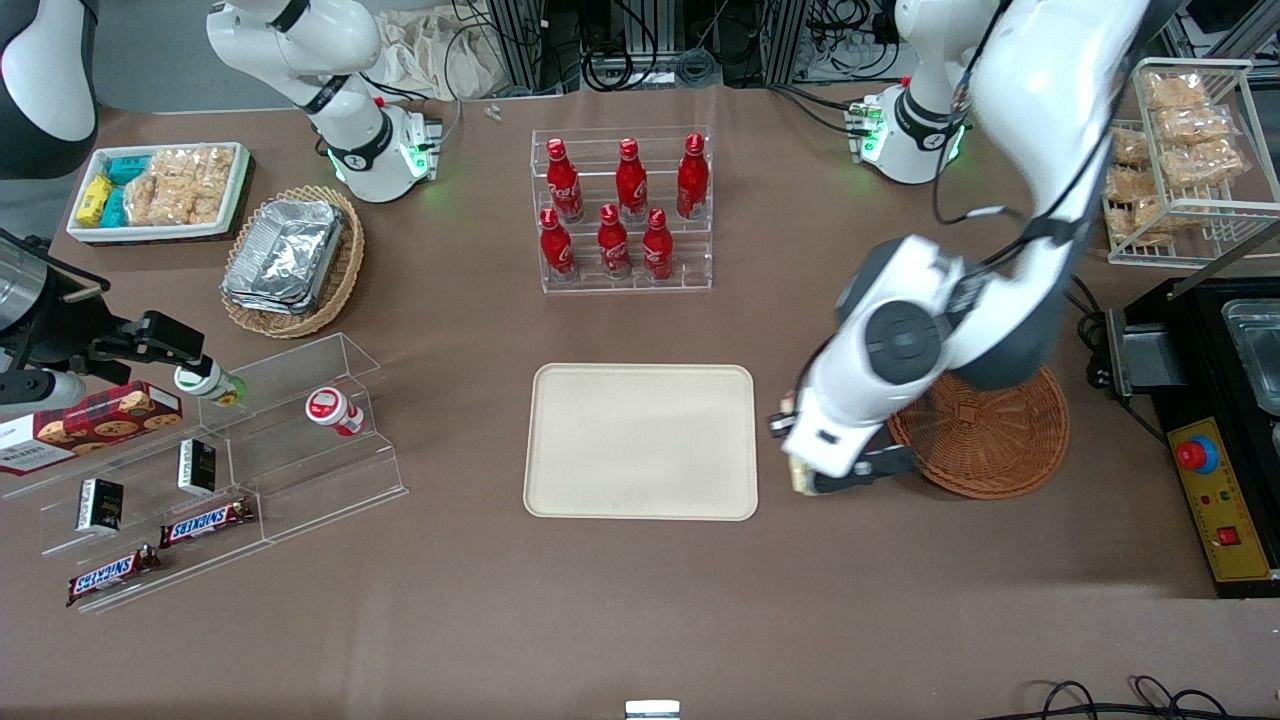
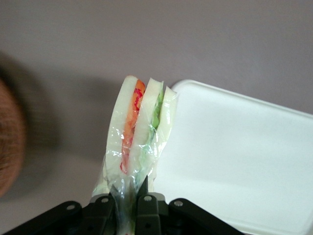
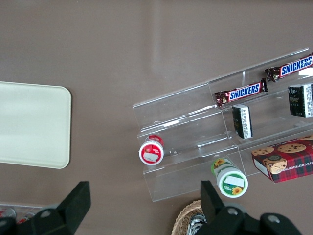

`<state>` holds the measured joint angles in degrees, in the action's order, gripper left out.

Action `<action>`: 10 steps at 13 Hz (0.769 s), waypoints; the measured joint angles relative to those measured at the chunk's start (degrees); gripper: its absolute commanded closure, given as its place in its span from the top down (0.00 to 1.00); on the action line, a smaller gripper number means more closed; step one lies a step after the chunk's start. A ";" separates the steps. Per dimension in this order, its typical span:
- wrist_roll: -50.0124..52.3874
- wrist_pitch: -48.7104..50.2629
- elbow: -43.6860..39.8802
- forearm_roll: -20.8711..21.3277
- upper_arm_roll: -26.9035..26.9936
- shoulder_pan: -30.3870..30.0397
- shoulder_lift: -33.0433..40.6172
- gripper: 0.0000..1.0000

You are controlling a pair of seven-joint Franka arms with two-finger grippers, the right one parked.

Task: Place sandwich from basket to tray
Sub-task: 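Carry the held sandwich with the left gripper over the beige tray, then lower the sandwich onto the tray and open the left gripper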

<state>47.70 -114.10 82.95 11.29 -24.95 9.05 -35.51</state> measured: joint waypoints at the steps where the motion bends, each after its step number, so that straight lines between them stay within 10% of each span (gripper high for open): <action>1: 0.73 -2.30 -0.02 0.23 0.00 1.57 -2.50 0.00; 6: 1.99 -4.35 -0.11 0.63 0.05 5.64 -10.35 0.00; 8: 1.99 -5.37 -0.57 0.68 0.04 5.92 -11.68 0.79; 9: 1.99 -5.29 -0.75 0.68 0.04 5.92 -11.67 1.00; 10: 1.99 -5.30 -0.77 0.68 0.05 5.92 -11.68 1.00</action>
<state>49.69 -119.40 82.18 11.97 -24.90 14.97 -47.19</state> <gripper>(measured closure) 0.674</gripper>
